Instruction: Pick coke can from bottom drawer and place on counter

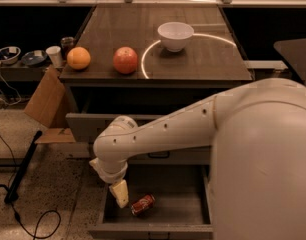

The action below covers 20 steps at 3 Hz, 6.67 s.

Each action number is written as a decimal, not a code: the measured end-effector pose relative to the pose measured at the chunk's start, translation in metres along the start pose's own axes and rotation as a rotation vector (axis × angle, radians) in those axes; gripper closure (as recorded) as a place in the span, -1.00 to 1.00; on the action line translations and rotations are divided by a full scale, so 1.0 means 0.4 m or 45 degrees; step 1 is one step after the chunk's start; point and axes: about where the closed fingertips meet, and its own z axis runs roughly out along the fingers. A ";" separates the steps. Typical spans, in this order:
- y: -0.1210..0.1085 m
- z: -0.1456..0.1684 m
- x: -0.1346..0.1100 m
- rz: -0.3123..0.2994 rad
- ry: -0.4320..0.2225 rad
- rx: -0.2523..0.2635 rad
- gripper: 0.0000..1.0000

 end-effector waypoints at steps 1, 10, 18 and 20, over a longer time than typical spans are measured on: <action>-0.017 0.121 0.049 -0.047 0.030 -0.012 -1.00; 0.148 0.897 0.449 -0.295 0.226 -0.085 -1.00; 0.133 0.200 0.279 -0.345 0.495 -0.017 1.00; 0.112 -0.085 0.277 -0.365 0.517 -0.041 1.00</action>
Offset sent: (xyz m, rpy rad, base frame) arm 0.0480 -0.0088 -0.1440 -0.0724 -0.0615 0.1178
